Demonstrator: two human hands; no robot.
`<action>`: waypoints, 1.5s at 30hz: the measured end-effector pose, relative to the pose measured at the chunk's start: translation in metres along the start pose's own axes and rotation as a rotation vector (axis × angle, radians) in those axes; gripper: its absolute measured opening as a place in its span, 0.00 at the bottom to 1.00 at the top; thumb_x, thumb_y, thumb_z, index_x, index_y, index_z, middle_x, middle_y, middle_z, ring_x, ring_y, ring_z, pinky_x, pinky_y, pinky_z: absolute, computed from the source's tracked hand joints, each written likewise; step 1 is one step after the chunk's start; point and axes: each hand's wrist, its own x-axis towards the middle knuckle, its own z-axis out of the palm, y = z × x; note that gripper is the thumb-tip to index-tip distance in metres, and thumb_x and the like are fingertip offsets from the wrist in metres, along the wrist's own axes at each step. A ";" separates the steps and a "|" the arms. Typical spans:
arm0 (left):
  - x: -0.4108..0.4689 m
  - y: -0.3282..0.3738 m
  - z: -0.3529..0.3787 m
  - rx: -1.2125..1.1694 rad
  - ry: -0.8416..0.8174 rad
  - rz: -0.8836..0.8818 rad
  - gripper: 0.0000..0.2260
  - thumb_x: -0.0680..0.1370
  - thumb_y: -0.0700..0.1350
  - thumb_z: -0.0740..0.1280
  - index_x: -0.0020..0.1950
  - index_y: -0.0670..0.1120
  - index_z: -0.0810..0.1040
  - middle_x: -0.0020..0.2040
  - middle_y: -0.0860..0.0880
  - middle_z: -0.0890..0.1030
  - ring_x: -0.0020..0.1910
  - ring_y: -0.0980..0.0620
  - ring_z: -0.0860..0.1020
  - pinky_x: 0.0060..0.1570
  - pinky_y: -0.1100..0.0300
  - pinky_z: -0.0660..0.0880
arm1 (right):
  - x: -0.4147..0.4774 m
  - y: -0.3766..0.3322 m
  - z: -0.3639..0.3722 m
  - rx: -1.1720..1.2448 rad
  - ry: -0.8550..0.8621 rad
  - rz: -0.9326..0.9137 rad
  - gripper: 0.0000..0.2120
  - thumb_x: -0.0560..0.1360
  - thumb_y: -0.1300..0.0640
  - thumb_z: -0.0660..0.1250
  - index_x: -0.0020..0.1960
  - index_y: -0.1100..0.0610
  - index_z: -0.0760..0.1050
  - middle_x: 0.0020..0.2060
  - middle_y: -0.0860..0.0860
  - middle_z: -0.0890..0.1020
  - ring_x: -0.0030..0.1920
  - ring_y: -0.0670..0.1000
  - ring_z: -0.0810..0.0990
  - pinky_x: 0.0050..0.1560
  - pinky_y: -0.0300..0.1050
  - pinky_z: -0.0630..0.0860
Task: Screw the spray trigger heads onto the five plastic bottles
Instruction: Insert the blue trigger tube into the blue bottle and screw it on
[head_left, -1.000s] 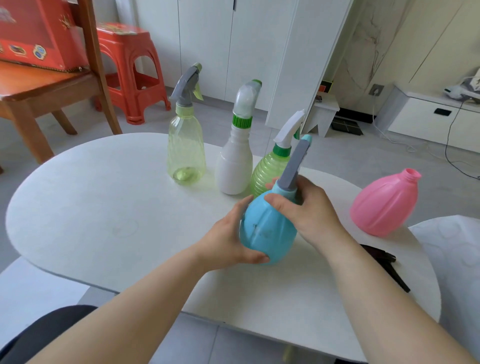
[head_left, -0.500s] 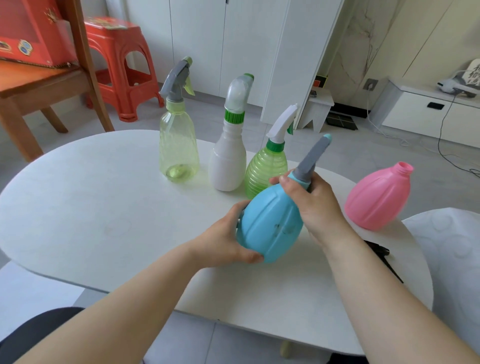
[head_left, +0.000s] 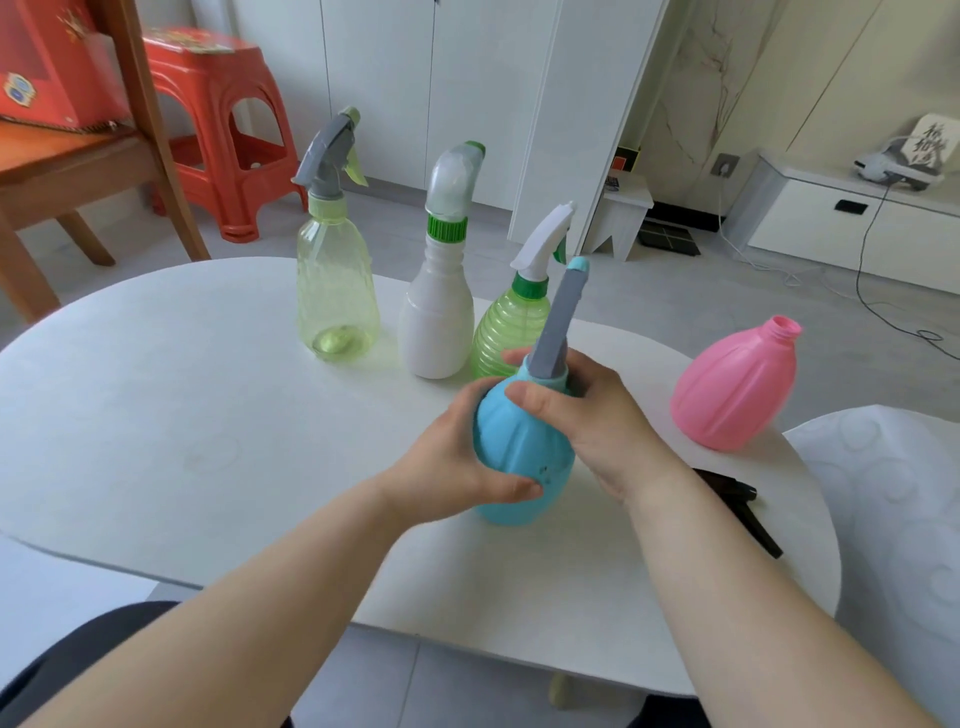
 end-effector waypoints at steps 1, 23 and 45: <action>-0.001 0.000 0.010 0.026 0.123 0.001 0.39 0.57 0.47 0.76 0.63 0.54 0.61 0.57 0.54 0.73 0.58 0.54 0.73 0.57 0.56 0.73 | 0.001 0.001 0.004 -0.014 0.108 -0.016 0.05 0.67 0.55 0.70 0.39 0.47 0.75 0.36 0.41 0.80 0.38 0.38 0.79 0.44 0.34 0.75; -0.001 -0.012 0.009 0.089 0.144 0.043 0.40 0.61 0.45 0.77 0.66 0.55 0.60 0.61 0.56 0.69 0.62 0.56 0.68 0.57 0.71 0.66 | 0.004 0.012 0.012 0.049 0.266 -0.108 0.06 0.66 0.56 0.71 0.37 0.47 0.75 0.32 0.41 0.80 0.35 0.37 0.77 0.38 0.28 0.73; -0.002 -0.003 0.007 0.108 0.163 -0.019 0.36 0.52 0.53 0.75 0.56 0.59 0.61 0.50 0.60 0.73 0.54 0.54 0.74 0.51 0.60 0.73 | -0.013 0.005 -0.003 -0.160 -0.039 -0.141 0.06 0.72 0.54 0.63 0.44 0.42 0.71 0.44 0.38 0.78 0.46 0.34 0.75 0.46 0.25 0.70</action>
